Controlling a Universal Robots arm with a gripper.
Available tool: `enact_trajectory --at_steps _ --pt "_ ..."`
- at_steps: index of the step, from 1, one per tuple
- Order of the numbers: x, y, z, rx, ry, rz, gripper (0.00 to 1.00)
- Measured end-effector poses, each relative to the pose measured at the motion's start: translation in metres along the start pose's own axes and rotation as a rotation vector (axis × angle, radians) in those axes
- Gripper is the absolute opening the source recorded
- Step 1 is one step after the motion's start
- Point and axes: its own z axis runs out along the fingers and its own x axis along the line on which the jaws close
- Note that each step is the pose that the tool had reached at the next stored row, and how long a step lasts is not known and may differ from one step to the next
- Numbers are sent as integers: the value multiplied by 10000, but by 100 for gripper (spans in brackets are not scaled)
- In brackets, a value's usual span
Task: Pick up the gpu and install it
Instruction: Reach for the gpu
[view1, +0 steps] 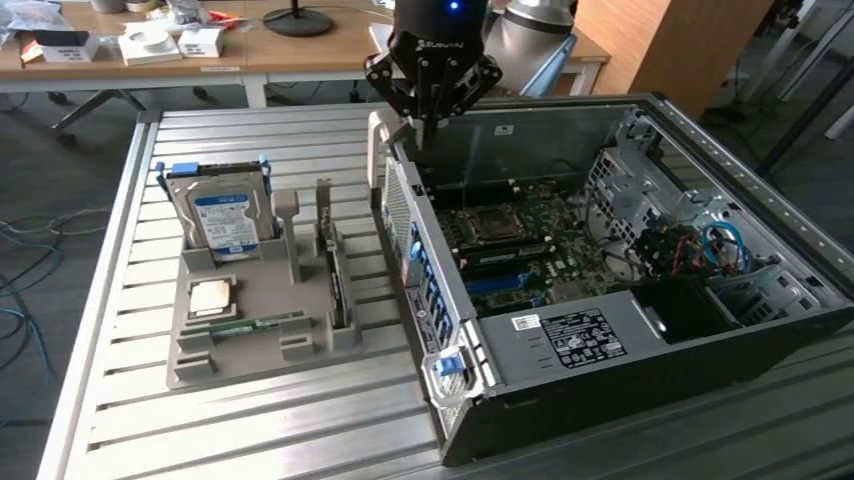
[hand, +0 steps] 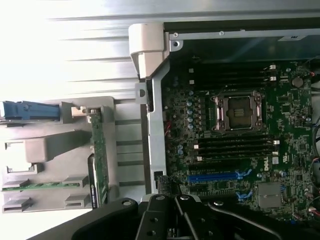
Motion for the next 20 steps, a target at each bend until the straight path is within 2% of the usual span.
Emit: enact_trajectory --at_steps 20 --pt "356 -28 -8 3 -3 82 11"
